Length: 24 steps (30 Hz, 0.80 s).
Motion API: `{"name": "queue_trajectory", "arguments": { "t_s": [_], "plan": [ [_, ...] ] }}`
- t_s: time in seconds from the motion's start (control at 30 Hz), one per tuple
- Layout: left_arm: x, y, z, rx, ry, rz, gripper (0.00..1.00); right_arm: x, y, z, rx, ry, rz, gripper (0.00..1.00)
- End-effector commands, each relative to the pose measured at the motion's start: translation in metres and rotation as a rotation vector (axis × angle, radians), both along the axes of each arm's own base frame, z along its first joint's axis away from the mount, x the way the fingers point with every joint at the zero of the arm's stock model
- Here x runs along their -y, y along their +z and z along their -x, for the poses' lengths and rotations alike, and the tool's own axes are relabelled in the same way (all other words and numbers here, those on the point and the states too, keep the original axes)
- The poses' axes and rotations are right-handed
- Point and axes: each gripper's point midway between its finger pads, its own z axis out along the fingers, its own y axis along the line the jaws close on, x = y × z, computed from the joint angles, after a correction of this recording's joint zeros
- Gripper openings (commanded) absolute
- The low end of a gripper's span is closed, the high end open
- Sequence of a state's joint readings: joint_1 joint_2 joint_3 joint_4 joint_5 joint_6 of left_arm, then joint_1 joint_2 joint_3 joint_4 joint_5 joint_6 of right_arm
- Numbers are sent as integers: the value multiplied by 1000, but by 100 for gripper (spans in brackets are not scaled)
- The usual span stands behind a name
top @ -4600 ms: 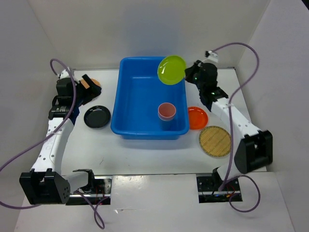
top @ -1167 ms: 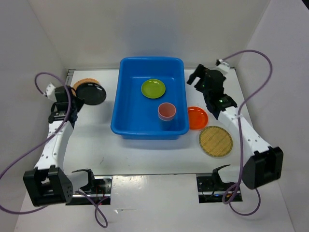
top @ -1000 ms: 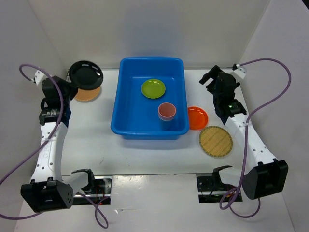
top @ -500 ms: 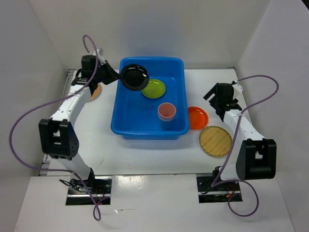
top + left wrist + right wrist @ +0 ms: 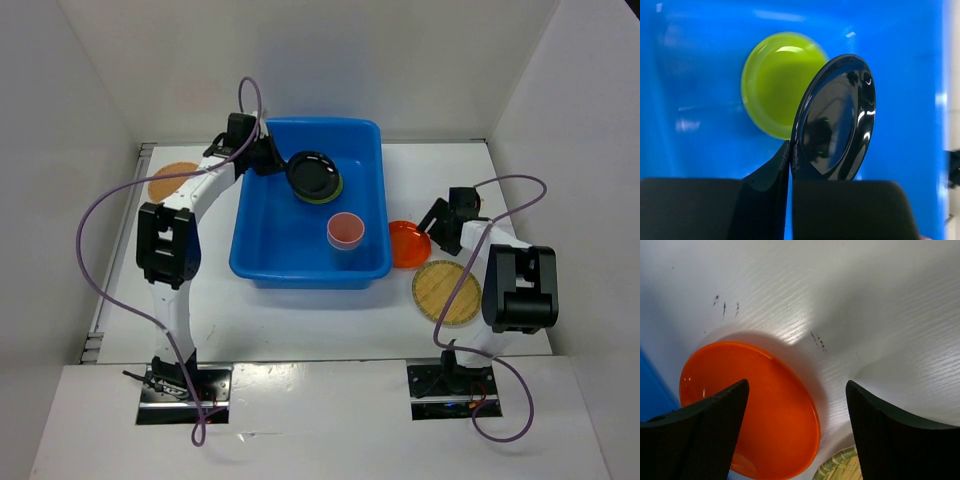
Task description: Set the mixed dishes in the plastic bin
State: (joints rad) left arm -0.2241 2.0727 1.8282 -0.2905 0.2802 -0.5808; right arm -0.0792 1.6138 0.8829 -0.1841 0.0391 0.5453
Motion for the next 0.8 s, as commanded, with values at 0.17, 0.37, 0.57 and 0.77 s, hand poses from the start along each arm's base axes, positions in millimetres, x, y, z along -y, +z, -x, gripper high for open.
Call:
{"name": "queue_trajectory", "arguments": {
  "t_s": [0.17,0.37,0.57,0.77],
  "plan": [
    [-1,-22,-16,-16,20,-26,0,-12,2,-4,31,100,-25,73],
    [-1,-49,-23,-67,52,-58,0,-12,-6,0,0,100,-29,55],
    [1,-72,-26,-102,90,-101,0,-9,-17,5,-48,85,-16,53],
    [-1,-87,-28,-136,97,-118,17,-9,-31,13,-95,85,-22,53]
  ]
}}
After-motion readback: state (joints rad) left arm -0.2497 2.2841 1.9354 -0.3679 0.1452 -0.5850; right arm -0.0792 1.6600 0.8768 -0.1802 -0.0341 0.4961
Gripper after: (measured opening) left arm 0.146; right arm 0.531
